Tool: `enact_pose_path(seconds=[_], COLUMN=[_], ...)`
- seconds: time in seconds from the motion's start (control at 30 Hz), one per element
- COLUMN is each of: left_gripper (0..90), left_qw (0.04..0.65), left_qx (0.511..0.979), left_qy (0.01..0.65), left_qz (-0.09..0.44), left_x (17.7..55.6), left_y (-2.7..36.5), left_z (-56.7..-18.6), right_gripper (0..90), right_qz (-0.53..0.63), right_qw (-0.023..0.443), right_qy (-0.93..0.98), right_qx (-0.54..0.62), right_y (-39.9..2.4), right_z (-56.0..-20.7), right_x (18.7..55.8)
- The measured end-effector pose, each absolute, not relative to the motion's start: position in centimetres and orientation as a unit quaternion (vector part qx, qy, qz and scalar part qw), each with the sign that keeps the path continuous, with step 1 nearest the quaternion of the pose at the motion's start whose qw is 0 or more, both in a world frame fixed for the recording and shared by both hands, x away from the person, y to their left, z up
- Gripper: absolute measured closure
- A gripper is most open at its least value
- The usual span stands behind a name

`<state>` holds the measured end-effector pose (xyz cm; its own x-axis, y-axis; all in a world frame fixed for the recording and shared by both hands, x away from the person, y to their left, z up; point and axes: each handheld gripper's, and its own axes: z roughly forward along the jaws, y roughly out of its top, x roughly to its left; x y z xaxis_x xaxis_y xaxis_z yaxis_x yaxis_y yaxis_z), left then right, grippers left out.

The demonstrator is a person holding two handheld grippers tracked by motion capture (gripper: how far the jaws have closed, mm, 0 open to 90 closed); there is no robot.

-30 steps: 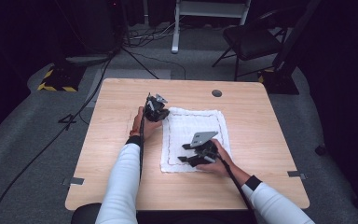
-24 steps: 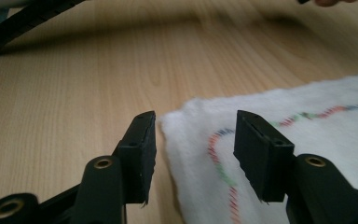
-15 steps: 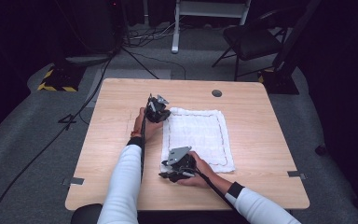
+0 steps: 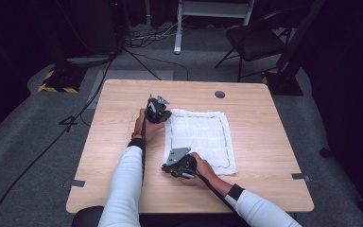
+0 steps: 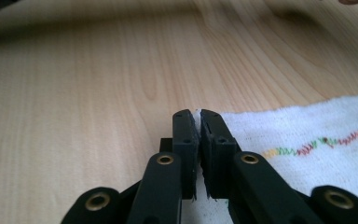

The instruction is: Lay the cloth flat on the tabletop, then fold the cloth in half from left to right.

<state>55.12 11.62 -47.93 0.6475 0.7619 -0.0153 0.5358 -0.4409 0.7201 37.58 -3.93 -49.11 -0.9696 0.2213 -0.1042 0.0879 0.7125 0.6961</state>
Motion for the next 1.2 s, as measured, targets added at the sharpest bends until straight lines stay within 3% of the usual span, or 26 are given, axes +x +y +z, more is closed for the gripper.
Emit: enact_pose_path(seconds=[0.73,1.2], left_gripper=[85.0,85.3], left_qw=[0.353,0.362], left_qx=[0.832,0.838], left_qy=[0.387,0.359], left_qz=[0.181,0.194], left_x=[54.1,54.0], left_y=[14.2,11.7], left_z=[-45.4,-43.9], right_gripper=[86.3,86.4], right_qz=[0.386,0.416], right_qw=[0.109,0.13], right_qy=[0.914,0.896], right_qx=[0.061,0.082], right_y=[-3.2,-6.4], right_z=[-46.9,-45.1], right_x=[36.5,36.3])
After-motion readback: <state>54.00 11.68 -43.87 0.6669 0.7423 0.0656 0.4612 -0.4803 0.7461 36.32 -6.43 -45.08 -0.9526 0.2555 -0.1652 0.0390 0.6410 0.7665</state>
